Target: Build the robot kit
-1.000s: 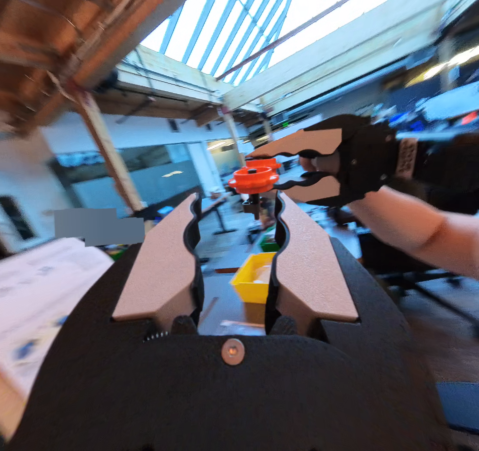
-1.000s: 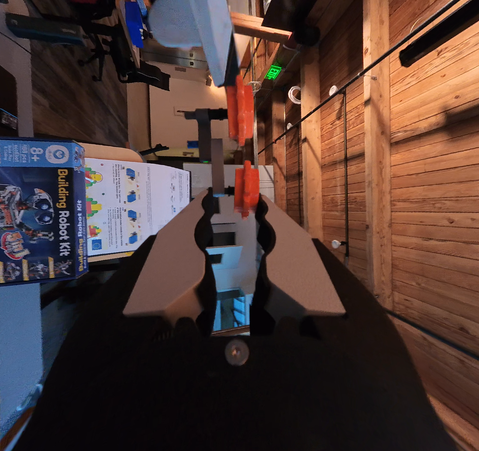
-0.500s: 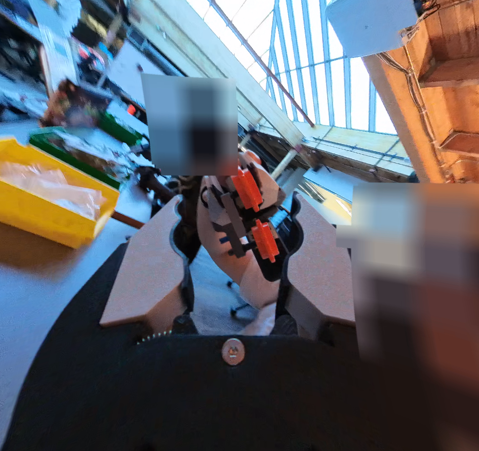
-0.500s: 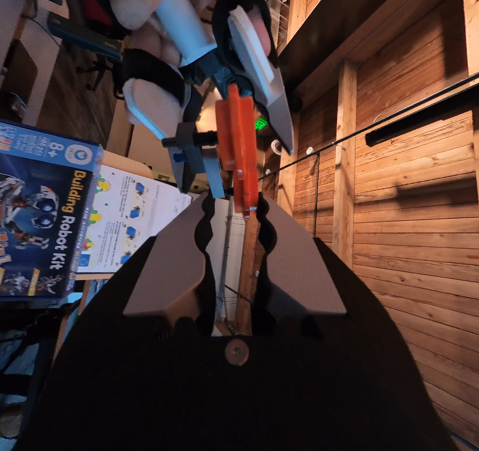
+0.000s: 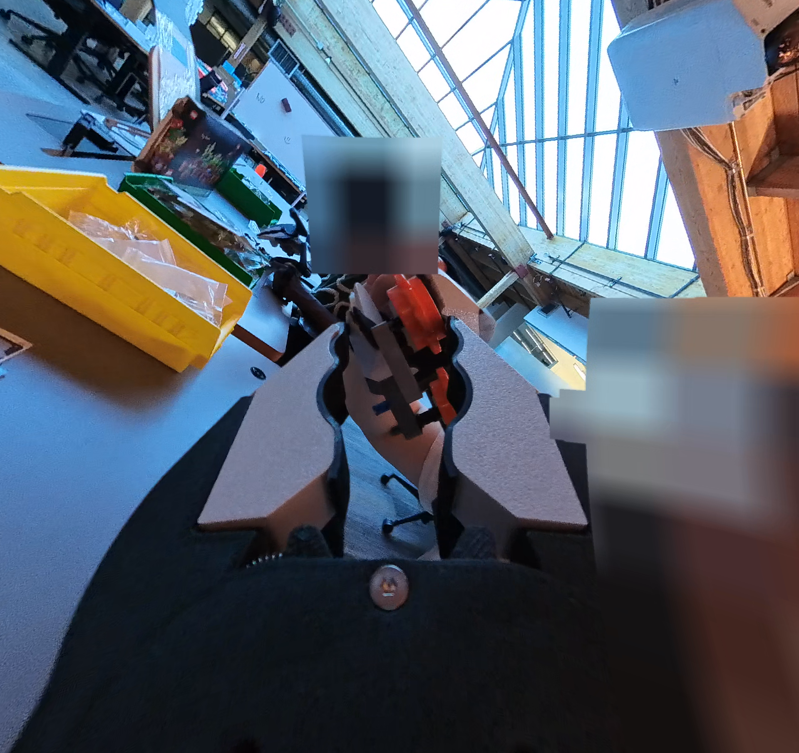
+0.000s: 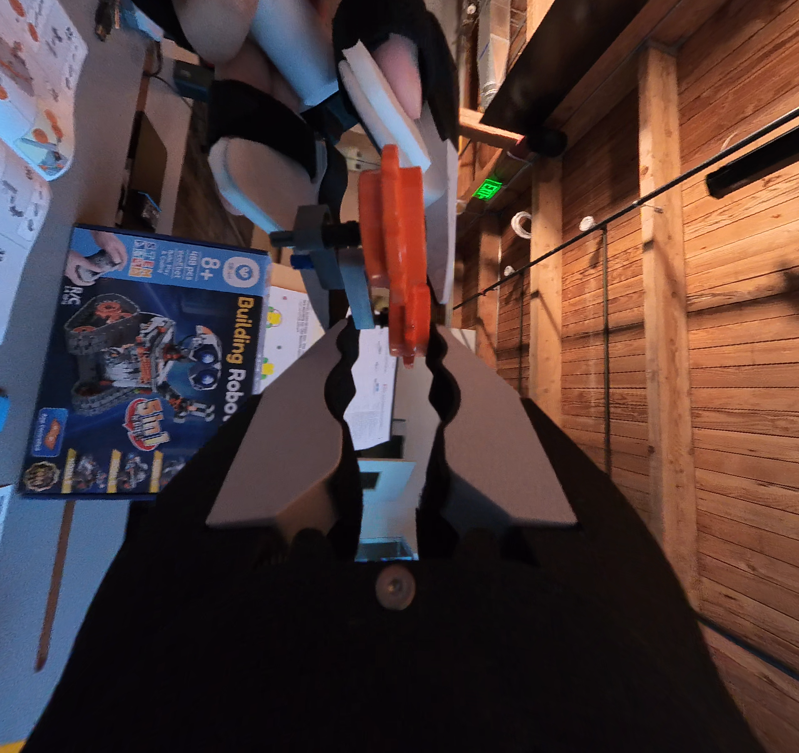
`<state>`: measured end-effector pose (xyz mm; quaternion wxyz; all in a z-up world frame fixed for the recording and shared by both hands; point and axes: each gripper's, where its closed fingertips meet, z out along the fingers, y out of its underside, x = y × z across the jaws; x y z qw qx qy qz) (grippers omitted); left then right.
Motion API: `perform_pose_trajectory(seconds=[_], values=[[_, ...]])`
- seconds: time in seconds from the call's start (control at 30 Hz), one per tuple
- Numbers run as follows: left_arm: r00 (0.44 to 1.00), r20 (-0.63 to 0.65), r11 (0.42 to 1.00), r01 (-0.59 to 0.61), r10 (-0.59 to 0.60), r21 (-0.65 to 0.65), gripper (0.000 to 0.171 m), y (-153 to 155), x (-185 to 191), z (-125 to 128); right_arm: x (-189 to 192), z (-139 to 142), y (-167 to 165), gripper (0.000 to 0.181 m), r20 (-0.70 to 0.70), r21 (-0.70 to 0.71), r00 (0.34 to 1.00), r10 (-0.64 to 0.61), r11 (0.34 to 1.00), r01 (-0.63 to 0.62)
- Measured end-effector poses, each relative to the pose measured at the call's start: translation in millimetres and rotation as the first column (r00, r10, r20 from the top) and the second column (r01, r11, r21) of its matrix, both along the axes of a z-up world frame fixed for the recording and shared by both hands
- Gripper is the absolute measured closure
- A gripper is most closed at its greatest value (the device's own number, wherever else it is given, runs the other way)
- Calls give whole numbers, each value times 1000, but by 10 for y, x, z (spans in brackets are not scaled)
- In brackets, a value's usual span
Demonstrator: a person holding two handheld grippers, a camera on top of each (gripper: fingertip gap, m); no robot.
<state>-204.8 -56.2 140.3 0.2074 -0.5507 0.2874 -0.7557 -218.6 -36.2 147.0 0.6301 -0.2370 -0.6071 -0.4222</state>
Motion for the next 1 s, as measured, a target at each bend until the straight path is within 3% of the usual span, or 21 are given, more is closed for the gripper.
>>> perform_pose_trajectory(seconds=[0.5, 1.0], values=[[999, 23, 990, 36, -33, -138, 130, 95, 32, -68, 41, -84, 101, 152, 38, -50, 994, -101, 993, 102], [998, 56, 987, 12, -4, -157, 130, 150, 99, 2, 116, -12, 153, 152, 27, -45, 991, -131, 990, 132]])
